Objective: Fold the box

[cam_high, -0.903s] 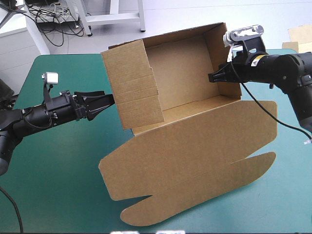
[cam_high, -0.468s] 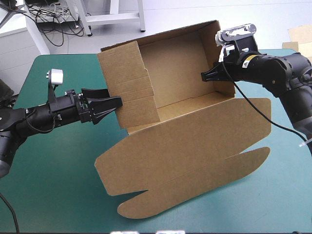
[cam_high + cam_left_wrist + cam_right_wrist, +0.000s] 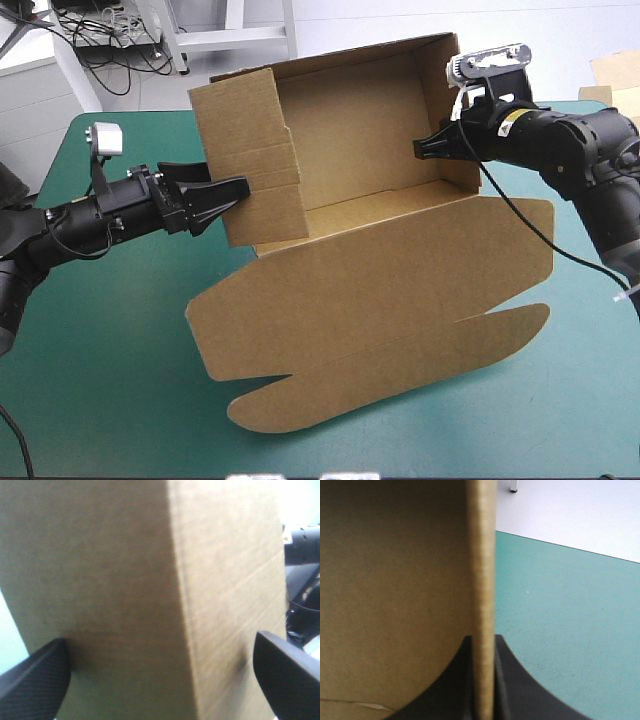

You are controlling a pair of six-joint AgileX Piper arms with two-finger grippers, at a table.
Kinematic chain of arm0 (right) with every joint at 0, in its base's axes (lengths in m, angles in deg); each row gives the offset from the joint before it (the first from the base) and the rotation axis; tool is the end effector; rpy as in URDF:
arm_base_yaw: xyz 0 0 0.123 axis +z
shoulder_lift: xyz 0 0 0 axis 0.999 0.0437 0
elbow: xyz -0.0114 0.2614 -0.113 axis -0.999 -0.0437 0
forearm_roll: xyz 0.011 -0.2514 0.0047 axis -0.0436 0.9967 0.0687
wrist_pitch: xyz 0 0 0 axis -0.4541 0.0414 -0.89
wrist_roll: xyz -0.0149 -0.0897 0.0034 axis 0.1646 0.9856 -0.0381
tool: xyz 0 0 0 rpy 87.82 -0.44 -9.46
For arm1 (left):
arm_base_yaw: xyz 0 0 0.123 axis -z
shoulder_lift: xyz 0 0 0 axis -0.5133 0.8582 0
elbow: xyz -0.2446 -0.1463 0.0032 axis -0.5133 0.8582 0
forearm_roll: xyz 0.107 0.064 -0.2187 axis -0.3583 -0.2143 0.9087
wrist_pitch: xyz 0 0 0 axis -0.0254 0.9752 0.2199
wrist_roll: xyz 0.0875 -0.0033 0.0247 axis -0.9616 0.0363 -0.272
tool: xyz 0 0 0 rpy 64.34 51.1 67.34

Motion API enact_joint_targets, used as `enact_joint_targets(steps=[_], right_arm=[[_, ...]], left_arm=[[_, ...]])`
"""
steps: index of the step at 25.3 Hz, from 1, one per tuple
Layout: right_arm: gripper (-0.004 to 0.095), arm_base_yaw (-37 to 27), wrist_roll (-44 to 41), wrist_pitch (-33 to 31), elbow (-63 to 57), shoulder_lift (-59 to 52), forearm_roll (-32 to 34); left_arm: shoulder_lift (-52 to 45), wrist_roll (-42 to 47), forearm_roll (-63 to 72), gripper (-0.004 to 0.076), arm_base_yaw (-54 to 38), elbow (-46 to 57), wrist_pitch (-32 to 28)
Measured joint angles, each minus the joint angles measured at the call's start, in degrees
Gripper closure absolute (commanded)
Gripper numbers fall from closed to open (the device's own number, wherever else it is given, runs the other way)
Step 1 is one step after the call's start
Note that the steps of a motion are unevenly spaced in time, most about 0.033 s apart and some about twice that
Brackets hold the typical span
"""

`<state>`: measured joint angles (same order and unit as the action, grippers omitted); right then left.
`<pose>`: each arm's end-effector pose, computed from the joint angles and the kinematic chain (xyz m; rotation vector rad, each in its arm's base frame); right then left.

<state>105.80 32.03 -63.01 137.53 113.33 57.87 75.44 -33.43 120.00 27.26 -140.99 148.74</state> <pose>0.2891 0.1024 0.4711 -0.3946 2.0512 0.2553 0.2269 -0.0675 0.4203 0.4152 1.6975 -1.2346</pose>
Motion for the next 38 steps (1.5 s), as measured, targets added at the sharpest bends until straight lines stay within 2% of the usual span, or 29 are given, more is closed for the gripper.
enact_joint_targets(steps=[5,12,16,19,22,23,27,29,31,33,38], right_arm=[[0.0920,0.03,-1.73,1.07,0.00,0.00,2.91],[0.0920,0.03,-3.26,2.69,-0.11,0.10,4.62],[0.0918,0.03,-3.43,2.99,-0.11,0.80,5.27],[0.0918,0.03,-4.06,3.10,-0.11,1.73,5.27],[0.0918,0.03,-4.54,3.45,-0.11,2.59,5.77],[0.0918,0.03,-5.71,3.72,-0.11,3.26,6.15],[0.0912,0.57,-7.26,4.06,-0.11,5.04,7.43],[0.0913,2.57,-9.80,4.48,-0.23,6.53,10.48],[0.0913,5.98,-15.16,5.31,-0.30,8.51,16.25],[0.0913,7.46,-17.77,5.60,-0.35,9.97,17.65],[0.0913,8.51,-19.37,6.05,-0.47,11.87,13.04]], left_arm=[[0.00,3.62,-5.83,0.0021,2.38,-4.09,-6.04],[0.00,9.40,-15.27,0.0031,11.61,-6.82,-16.70],[0.29,11.23,-18.61,0.0099,17.25,-6.94,-23.26],[0.84,13.70,-22.61,0.0179,20.61,-7.12,-28.70],[1.41,18.52,-29.28,0.0258,22.84,-7.19,-33.06],[1.93,21.89,-33.69,0.0258,23.61,-7.19,-34.53],[3.25,27.00,-39.79,0.0258,23.97,-7.24,-34.77],[4.52,30.18,-43.72,0.0258,23.97,-7.24,-34.77],[6.19,34.92,-50.18,0.0258,23.97,-7.24,-34.96],[7.26,40.90,-56.85,0.0258,23.92,-7.24,-34.82],[8.04,58.39,-73.87,0.0271,23.92,-7.24,-33.86]])
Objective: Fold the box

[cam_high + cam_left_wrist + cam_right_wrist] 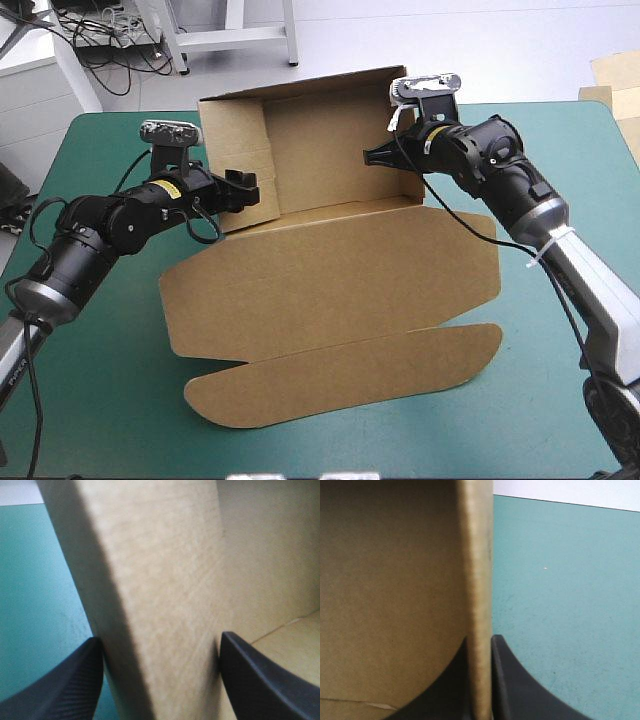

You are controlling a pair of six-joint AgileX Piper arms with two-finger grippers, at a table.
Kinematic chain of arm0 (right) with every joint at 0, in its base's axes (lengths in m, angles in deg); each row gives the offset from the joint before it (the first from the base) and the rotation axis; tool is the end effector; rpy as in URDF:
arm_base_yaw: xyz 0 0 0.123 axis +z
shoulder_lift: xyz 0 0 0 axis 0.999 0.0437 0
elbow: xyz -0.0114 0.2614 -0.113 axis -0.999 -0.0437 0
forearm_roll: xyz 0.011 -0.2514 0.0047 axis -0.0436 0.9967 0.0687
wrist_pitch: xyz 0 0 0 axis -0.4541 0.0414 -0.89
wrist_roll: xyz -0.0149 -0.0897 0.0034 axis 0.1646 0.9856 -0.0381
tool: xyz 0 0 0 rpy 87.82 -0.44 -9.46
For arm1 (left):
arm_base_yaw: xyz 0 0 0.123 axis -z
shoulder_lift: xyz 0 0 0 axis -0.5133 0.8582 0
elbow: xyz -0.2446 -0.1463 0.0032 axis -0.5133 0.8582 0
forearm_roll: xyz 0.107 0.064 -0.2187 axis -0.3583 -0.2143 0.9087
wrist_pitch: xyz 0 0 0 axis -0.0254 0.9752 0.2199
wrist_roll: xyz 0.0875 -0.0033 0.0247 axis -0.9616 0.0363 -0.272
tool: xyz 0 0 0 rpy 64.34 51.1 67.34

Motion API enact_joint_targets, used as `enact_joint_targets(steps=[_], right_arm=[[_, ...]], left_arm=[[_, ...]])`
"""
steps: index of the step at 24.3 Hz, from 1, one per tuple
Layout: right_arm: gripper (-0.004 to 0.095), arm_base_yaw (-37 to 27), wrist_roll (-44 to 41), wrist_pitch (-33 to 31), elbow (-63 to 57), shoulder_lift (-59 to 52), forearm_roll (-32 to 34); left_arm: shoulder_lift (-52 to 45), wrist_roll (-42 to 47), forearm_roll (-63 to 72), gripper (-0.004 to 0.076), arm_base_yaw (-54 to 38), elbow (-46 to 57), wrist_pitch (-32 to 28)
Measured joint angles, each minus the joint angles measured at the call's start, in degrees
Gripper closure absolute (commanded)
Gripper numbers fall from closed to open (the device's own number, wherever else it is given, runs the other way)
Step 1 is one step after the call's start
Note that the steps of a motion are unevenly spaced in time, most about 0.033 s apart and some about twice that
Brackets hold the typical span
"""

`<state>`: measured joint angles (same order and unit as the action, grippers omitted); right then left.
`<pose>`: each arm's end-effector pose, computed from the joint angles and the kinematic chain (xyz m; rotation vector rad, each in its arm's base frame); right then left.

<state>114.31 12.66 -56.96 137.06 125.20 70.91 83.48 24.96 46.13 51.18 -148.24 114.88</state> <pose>0.3409 0.1628 0.4058 -0.2843 2.1771 0.2531 0.2776 -0.1147 0.3811 0.1818 2.1179 -0.4955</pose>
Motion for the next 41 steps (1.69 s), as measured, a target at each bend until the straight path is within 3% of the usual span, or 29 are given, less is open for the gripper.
enact_joint_targets(steps=[2,7,13,23,31,41], right_arm=[[0.0913,0.25,-0.19,0.50,0.00,0.00,-1.18],[0.0913,0.25,-0.08,0.12,0.00,0.00,-1.32],[0.0913,0.19,-0.30,-1.84,0.00,-0.05,-1.80],[0.0913,0.43,0.18,-9.44,0.00,0.55,-3.52],[0.0928,0.48,2.11,-18.85,0.00,9.82,-7.77],[0.0928,0.31,2.97,-21.52,0.00,15.50,-9.36]], left_arm=[[0.04,4.27,-2.83,0.0337,0.00,0.00,-0.01],[0.04,5.28,-4.10,0.0567,0.00,0.00,0.69],[0.46,6.98,-5.46,0.0715,-0.18,0.00,1.17],[1.74,7.91,-5.53,0.0722,-0.30,0.00,7.18],[12.16,6.65,-5.58,0.0721,-0.25,0.00,18.86],[18.62,5.26,-5.31,0.0721,-0.25,-0.63,21.32]])
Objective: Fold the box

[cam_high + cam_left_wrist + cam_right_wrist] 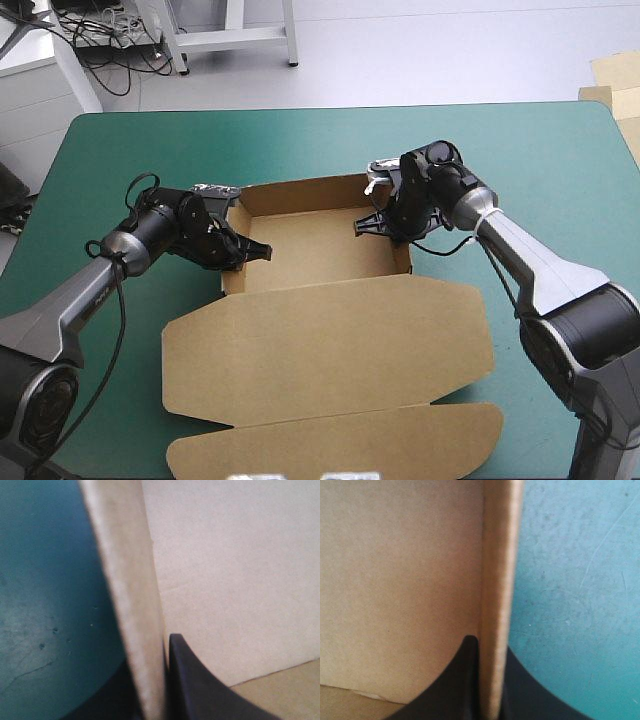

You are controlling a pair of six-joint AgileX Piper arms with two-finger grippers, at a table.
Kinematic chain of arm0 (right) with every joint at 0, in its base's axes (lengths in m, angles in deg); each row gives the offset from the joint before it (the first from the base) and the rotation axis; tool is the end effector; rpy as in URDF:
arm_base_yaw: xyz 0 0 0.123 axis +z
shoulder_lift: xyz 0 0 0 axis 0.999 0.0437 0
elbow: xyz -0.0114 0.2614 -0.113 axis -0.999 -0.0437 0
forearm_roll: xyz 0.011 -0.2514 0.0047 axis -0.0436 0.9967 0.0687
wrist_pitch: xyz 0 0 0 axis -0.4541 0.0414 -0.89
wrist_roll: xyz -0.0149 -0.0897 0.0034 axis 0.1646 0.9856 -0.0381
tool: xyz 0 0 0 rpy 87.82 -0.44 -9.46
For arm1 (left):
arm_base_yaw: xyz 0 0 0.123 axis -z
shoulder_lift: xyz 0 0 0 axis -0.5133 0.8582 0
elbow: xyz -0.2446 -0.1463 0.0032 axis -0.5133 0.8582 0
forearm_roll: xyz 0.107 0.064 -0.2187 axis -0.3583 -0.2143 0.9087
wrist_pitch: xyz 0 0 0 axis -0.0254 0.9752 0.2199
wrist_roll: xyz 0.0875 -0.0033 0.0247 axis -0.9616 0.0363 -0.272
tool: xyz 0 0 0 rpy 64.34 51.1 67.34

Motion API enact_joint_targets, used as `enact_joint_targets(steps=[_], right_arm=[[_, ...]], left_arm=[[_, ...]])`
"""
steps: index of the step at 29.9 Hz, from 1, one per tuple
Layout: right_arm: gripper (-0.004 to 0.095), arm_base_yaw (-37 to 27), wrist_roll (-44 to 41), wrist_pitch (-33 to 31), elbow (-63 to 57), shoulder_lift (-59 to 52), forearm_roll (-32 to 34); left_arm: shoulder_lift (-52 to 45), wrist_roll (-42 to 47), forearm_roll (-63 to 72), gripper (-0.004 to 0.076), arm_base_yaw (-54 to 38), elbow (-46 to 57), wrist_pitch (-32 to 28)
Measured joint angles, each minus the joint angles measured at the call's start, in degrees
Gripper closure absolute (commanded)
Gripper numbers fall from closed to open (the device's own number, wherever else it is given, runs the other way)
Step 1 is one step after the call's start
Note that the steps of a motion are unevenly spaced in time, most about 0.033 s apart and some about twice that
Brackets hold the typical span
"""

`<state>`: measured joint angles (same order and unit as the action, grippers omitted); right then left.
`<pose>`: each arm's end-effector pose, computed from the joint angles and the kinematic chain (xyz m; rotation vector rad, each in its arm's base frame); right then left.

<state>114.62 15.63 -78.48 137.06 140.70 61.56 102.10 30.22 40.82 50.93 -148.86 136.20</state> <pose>0.3634 0.1887 0.2780 -0.3688 2.8349 0.1818 0.3147 -0.1267 0.2574 0.2028 2.8109 -0.3110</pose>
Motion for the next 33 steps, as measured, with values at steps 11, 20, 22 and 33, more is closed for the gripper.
enact_joint_targets(steps=[11,20,22,33], right_arm=[[0.0700,-0.30,2.34,-0.41,0.16,1.04,-0.28],[0.0004,-0.17,5.61,-1.55,0.16,1.59,-1.97],[-0.0007,-0.17,5.75,-1.62,0.16,1.59,-2.04],[-0.0005,-0.17,6.46,-1.68,0.16,-1.91,-1.19]], left_arm=[[0.12,-1.33,0.38,0.0531,0.11,-0.13,-0.03],[0.75,-6.51,3.51,0.0068,0.24,0.02,0.48],[0.57,-6.51,3.51,0.0041,0.28,0.02,0.78],[-5.22,-6.35,3.65,0.0041,0.28,0.07,0.40]])
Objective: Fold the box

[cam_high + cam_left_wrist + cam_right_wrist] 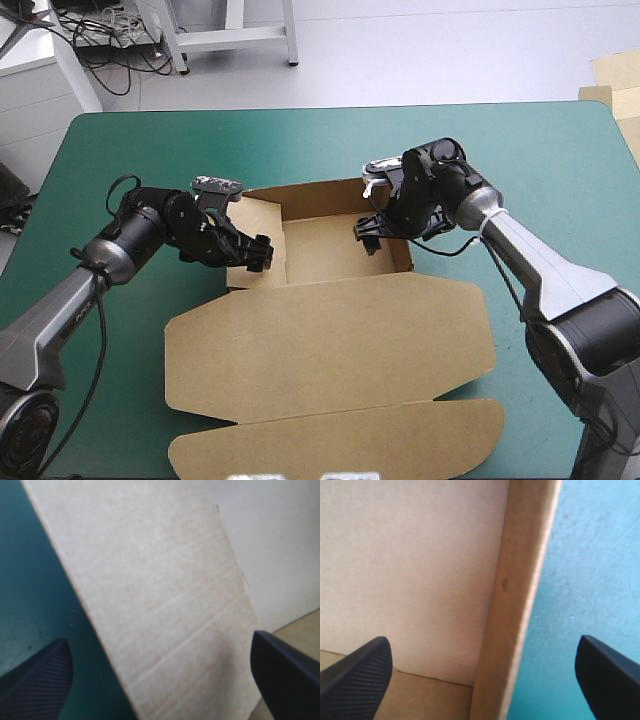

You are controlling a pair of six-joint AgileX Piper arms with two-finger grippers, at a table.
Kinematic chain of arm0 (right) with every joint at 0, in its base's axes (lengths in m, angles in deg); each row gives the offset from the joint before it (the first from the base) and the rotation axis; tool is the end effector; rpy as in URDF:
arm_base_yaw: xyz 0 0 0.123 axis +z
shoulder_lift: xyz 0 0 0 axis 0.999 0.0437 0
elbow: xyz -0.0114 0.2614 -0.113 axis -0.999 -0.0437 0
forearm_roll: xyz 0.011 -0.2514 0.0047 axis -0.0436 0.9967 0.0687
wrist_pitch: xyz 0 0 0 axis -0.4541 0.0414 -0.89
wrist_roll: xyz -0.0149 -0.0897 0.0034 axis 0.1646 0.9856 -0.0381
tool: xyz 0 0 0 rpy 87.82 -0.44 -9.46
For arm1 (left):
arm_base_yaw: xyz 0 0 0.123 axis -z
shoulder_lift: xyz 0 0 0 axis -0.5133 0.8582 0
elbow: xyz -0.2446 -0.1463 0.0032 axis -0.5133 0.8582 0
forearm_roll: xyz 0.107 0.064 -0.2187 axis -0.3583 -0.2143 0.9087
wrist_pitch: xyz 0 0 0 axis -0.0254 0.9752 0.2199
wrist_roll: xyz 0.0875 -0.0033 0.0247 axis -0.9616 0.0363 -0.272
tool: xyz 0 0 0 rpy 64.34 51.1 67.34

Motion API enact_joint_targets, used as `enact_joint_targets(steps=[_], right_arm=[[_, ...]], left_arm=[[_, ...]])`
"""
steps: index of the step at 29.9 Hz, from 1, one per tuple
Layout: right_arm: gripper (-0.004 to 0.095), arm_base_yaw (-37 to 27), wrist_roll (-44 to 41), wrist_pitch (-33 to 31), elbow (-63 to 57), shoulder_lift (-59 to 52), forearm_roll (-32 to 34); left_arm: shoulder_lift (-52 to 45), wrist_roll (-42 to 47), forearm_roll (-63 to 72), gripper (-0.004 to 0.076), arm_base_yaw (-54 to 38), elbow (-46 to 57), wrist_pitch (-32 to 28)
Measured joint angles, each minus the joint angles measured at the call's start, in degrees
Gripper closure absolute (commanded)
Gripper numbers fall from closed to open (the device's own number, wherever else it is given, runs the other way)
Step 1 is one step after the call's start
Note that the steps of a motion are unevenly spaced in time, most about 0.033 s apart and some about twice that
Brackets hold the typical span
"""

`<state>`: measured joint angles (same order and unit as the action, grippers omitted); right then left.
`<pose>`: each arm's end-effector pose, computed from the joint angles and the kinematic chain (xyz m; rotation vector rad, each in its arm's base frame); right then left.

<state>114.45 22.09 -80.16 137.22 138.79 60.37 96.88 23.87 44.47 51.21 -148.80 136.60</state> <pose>0.3563 0.1857 0.2916 -0.5162 2.8035 0.1889 0.2993 -0.1276 0.2880 0.3232 2.7094 -0.3856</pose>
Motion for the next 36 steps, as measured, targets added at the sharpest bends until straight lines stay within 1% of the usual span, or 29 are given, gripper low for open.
enact_joint_targets(steps=[5,9,11,12,13,14,16,18,20,21,23,25,30,36], right_arm=[[-0.0006,0.00,1.75,0.22,0.00,-4.57,0.69],[-0.0005,0.00,2.32,1.53,0.00,-9.50,0.88],[-0.0005,-0.11,2.32,1.66,0.00,-11.58,1.01],[-0.0005,-0.17,2.33,1.60,0.06,-12.53,1.01],[-0.0005,-0.17,2.38,1.48,0.12,-13.26,1.01],[-0.0005,-0.33,2.58,1.33,0.17,-13.83,1.07],[-0.0005,-0.69,2.83,0.87,0.17,-14.41,1.07],[-0.0005,-1.04,2.95,0.50,0.17,-14.54,1.07],[-0.0005,-1.57,3.01,0.39,0.17,-14.49,1.07],[-0.0005,-1.90,3.15,0.39,0.17,-14.44,1.07],[-0.0005,-2.29,3.15,0.39,0.17,-13.91,1.06],[-0.0005,-2.46,3.15,0.44,0.17,-13.12,1.06],[-0.0005,-2.51,3.15,0.87,0.17,-9.61,0.24],[-0.0001,-2.51,3.15,1.95,0.17,-4.94,-1.40]], left_arm=[[-4.26,0.00,0.04,0.0042,0.00,0.02,0.56],[-9.92,0.04,-0.78,0.0043,0.00,0.06,0.57],[-13.39,0.04,-2.12,0.0064,0.00,0.06,1.35],[-15.16,0.04,-3.04,0.0094,0.00,0.06,2.09],[-16.91,0.04,-4.06,0.0130,0.00,0.06,2.98],[-18.29,0.04,-4.87,0.0193,0.00,0.06,3.96],[-21.65,0.04,-6.81,0.0343,0.00,0.06,6.13],[-24.29,0.00,-9.07,0.0528,0.00,0.06,8.73],[-26.39,0.00,-12.03,0.0685,0.00,0.14,12.16],[-27.34,0.00,-13.64,0.0730,0.00,0.55,14.25],[-28.99,-0.02,-17.05,0.0732,0.00,2.15,17.73],[-30.53,-0.15,-19.50,0.0734,0.00,4.38,19.17],[-35.23,1.30,-21.21,0.0734,0.00,12.13,19.60],[-42.59,5.80,-21.47,0.0734,0.00,20.03,19.33]])
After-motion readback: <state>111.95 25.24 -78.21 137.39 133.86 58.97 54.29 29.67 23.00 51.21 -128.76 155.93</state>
